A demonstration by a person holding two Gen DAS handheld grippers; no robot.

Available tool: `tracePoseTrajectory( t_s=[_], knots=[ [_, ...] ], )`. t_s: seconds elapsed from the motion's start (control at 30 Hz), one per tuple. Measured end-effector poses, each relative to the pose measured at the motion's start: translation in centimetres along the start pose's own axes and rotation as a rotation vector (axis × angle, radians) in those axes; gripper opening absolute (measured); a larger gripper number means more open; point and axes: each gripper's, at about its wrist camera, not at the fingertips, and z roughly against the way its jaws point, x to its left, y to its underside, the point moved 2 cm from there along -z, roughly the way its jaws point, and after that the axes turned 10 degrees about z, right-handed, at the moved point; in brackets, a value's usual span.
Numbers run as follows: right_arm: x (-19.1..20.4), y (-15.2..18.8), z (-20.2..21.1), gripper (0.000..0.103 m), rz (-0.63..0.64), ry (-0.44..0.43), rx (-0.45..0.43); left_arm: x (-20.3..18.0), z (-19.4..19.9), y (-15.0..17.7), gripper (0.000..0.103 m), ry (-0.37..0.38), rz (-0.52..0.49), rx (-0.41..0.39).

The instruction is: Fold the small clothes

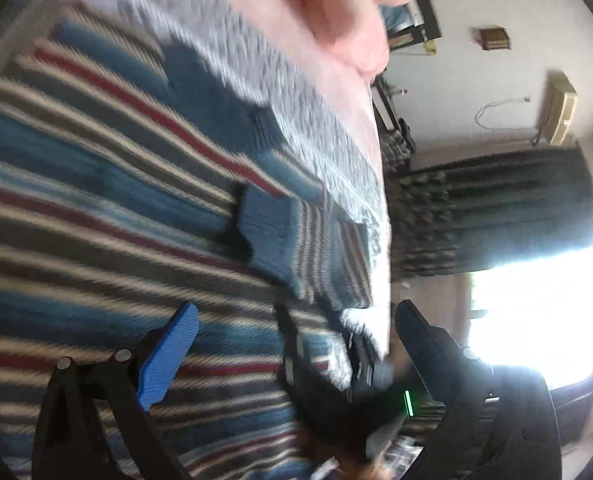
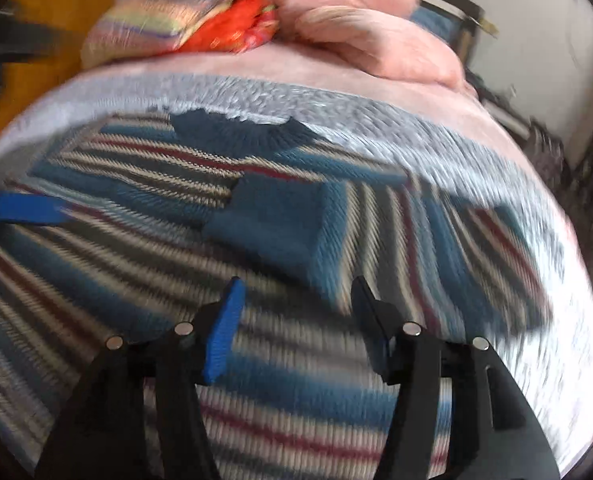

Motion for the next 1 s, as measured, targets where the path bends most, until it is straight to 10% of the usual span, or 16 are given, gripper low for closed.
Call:
tracePoseTrajectory(
  t_s=[0.17, 0.37, 0.4, 0.43, 0.53, 1.0],
  knots=[
    [-1.4, 5.6, 3.0, 0.056, -0.266, -0.091, -0.029, 0.8, -7.1, -2.0, 0.099, -0.025, 0.111, 0.059],
    [-0.4, 6.9, 2.3, 0.056, -0.304, -0.177, -0.049, 0.9, -10.1, -2.6, 0.096, -0.026, 0.169, 0.059],
    [-0.5, 7.0, 2.2, 0.056, -0.314, -0.183, -0.047, 0.9, -10.3, -2.6, 0.084, -0.035, 0.165, 0.058],
    [-0.6, 7.2, 2.1, 0.057, -0.324, -0.191, -0.043, 0.8, -10.6, -2.6, 0.051, -0.075, 0.154, 0.068],
    [-0.5, 7.2, 2.3, 0.057, -0.332, -0.210, -0.059, 1.2, -11.2, -2.8, 0.016, -0.138, 0.143, 0.073],
    [0.1, 7.5, 2.4, 0.057, -0.349, -0.242, -0.075, -12.3, -4.5, -5.4, 0.008, -0.219, -0.222, -0.011]
  ],
)
